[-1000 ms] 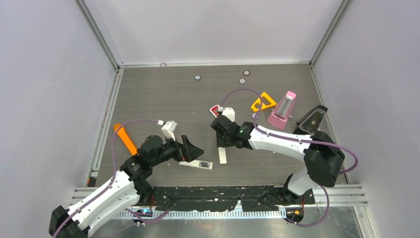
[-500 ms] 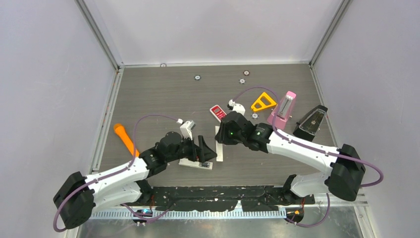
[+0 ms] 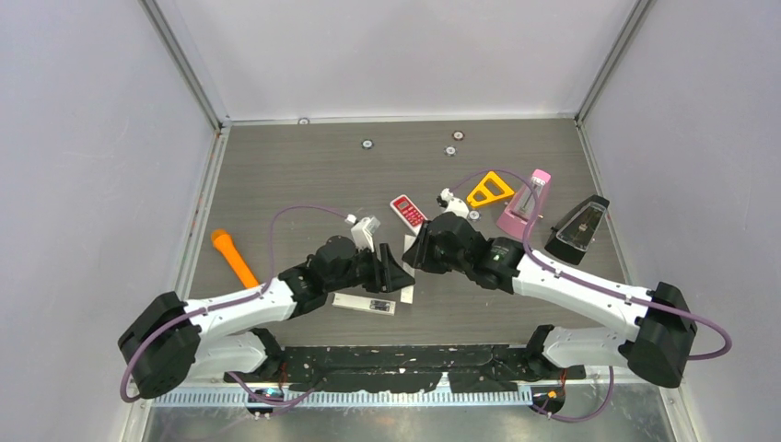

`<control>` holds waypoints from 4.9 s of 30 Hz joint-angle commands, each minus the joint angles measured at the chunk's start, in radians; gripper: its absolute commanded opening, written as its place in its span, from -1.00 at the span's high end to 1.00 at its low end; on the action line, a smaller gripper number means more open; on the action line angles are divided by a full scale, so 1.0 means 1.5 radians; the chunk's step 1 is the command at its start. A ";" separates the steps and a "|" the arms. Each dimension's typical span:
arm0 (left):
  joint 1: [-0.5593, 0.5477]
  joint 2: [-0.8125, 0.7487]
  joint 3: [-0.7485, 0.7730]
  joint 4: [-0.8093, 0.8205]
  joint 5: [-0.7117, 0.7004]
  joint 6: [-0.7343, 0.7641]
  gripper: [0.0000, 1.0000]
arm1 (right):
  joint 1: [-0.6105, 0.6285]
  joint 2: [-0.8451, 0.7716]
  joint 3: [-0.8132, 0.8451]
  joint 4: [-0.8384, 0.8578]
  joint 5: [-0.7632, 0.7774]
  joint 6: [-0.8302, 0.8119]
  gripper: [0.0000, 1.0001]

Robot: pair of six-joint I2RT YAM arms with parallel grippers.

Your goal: Load the batteries into the remote control

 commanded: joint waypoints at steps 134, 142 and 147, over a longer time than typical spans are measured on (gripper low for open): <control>-0.494 -0.283 0.078 -0.001 -0.611 1.061 -0.99 | -0.028 -0.302 0.037 0.001 -0.141 -0.005 0.89; -0.480 -0.275 0.268 -0.248 -0.640 0.644 -0.99 | -0.028 -0.377 -0.044 0.037 0.072 0.059 0.90; -0.415 -0.279 0.290 -0.252 -0.509 0.350 -0.99 | -0.027 -0.421 -0.086 0.115 0.130 0.087 0.90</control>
